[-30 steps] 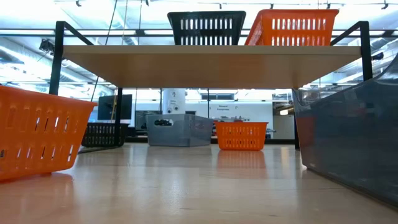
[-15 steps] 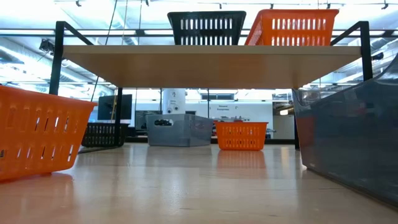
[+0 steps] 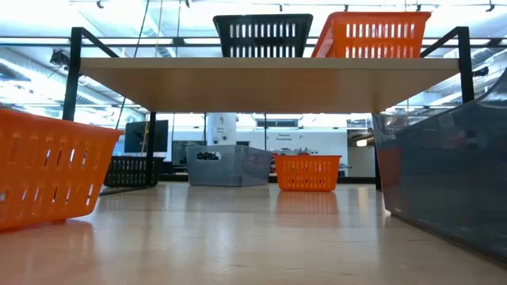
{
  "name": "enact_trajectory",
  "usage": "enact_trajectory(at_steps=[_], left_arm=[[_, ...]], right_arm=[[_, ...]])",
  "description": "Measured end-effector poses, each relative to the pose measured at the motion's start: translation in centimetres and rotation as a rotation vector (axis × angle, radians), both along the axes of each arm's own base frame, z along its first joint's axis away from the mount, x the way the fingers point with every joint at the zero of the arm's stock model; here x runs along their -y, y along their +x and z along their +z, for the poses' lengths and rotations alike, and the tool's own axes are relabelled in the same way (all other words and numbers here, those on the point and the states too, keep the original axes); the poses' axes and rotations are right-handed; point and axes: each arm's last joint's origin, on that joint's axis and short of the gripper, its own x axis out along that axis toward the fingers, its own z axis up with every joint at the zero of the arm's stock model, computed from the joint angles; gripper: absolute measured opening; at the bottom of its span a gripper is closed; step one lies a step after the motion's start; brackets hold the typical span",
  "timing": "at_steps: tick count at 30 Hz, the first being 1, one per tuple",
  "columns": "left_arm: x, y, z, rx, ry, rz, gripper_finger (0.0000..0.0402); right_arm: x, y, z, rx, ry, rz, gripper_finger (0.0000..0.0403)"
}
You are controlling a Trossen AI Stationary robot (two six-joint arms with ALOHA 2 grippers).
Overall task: Stack baskets on shelf by color
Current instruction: Put the bottom left transparent black bin on the shelf
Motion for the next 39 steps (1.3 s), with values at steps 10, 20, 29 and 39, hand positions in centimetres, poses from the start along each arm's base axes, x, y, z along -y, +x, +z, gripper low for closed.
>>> enact_trajectory(at_steps=[10, 20, 29, 39], left_arm=[[-0.5, 1.7, 7.9, -0.046, 0.105, 0.053, 0.0006], [-2.9, 3.7, 13.9, 0.085, 0.075, 0.11, 0.0007], [-4.9, 6.1, 15.7, 0.232, 0.111, 0.041, 0.0007], [-8.8, 9.8, 15.9, 0.297, 0.244, 0.053, 0.0008]], right_arm=[[0.0, 0.0, 0.0, -0.001, -0.001, 0.002, 0.0078], [0.0, 0.0, 0.0, -0.002, 0.0, 0.002, 0.0078], [0.0, 0.0, 0.0, -0.002, 0.0, 0.002, 0.0078], [0.0, 0.0, 0.0, 0.0, 0.002, 0.001, 0.0078]])
